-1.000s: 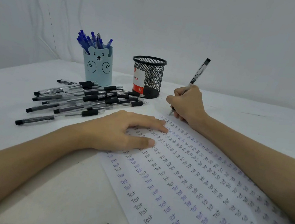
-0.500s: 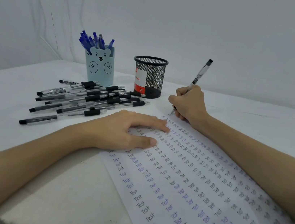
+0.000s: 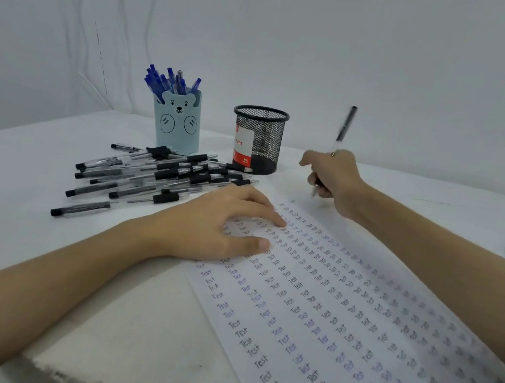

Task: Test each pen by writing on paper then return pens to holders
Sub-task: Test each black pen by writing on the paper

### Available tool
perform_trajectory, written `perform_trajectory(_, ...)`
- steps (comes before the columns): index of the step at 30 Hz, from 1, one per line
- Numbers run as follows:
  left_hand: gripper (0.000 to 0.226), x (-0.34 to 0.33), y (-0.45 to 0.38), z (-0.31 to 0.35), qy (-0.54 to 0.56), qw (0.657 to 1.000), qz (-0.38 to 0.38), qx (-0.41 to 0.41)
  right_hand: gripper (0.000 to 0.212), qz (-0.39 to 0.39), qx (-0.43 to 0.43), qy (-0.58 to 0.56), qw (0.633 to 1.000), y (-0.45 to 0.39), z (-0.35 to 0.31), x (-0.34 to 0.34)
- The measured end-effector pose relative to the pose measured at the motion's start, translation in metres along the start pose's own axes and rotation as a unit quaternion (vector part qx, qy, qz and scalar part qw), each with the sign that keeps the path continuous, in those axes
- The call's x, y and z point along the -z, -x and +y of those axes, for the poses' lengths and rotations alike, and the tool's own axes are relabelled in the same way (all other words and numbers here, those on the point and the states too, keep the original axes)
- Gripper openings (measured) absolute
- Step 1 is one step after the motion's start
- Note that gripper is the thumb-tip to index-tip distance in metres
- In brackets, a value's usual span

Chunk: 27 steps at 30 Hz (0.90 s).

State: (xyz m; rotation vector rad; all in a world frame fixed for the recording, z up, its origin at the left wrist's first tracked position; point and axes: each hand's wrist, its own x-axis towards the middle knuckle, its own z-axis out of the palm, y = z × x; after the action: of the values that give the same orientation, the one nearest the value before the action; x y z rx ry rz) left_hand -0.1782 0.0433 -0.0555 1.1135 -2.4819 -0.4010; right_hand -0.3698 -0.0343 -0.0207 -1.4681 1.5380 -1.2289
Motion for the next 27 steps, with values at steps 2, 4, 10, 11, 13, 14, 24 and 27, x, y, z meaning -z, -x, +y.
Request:
perform_trajectory(2, 0.048, 0.0, 0.003, 0.002, -0.029, 0.999, 0.026, 0.004, 0.029, 0.005, 0.015, -0.001, 1.0, 0.002, -0.009, 0.009)
perform_trajectory(4, 0.051, 0.001, 0.005, 0.005, -0.046, 0.998, 0.046, 0.008, 0.03, -0.005, 0.035, -0.014, 0.999, 0.009, -0.015, 0.018)
perform_trajectory(10, 0.05, 0.002, 0.013, 0.014, -0.059, 0.996, 0.07, 0.018, 0.027, -0.037, 0.021, -0.01, 0.999, 0.043, -0.017, 0.044)
perform_trajectory(11, 0.048, 0.002, 0.014, 0.014, -0.056, 0.996, 0.071, 0.026, 0.023, -0.042, 0.006, -0.017, 0.999, 0.048, -0.019, 0.049)
perform_trajectory(13, 0.043, 0.003, 0.015, 0.019, -0.042, 0.996, 0.068, 0.042, 0.012, -0.036, -0.012, -0.037, 0.999, 0.059, -0.023, 0.06)
perform_trajectory(14, 0.039, 0.003, 0.015, 0.018, -0.034, 0.996, 0.064, 0.052, 0.008, -0.029, -0.014, -0.051, 0.998, 0.063, -0.023, 0.063)
perform_trajectory(24, 0.05, -0.009, 0.013, 0.033, 0.012, 0.993, -0.009, 0.115, 0.02, -0.001, -0.03, 0.076, 0.997, 0.084, 0.004, 0.103)
perform_trajectory(27, 0.056, -0.014, 0.007, 0.041, 0.001, 0.993, -0.024, 0.113, 0.025, 0.039, -0.044, 0.187, 0.981, 0.083, 0.012, 0.123)
